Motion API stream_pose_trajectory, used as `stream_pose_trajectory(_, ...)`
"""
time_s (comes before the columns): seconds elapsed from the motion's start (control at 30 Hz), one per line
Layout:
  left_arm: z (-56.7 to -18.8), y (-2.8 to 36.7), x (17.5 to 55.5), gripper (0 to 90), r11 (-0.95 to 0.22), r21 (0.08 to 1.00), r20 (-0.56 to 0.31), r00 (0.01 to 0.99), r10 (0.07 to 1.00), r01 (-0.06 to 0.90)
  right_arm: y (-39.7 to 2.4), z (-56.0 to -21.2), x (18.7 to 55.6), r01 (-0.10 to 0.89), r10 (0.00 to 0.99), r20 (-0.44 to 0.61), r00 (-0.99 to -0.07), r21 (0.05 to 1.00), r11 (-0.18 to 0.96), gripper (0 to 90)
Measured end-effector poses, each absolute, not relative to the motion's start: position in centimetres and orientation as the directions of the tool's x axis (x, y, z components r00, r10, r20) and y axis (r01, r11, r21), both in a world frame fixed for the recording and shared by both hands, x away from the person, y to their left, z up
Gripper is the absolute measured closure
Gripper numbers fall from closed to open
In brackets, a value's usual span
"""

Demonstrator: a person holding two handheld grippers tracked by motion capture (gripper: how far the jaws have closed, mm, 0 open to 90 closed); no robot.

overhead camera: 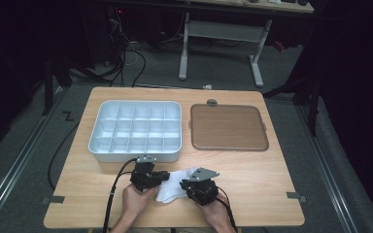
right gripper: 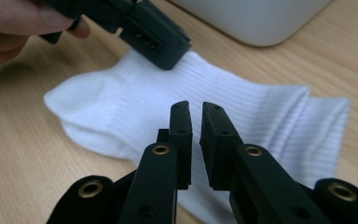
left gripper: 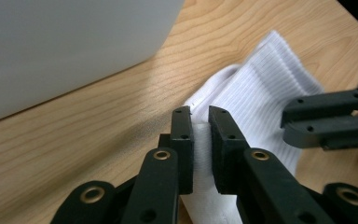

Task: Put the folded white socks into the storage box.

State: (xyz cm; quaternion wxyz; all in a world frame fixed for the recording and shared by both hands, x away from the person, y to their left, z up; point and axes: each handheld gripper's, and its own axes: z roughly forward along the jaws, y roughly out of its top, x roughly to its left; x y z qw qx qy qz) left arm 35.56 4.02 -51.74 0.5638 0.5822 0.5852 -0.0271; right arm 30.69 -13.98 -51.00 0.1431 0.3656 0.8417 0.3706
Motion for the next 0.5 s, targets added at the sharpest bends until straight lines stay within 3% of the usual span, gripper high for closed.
stream_pose_trajectory(0.5,-50.4,4.8,34.8,81.8,0.341,0.617,-0.711,0.316,0.628,0.710,-13.1,-51.7,31.9,0.526,0.738,0.023,-0.674,0.717,0.458,83.5)
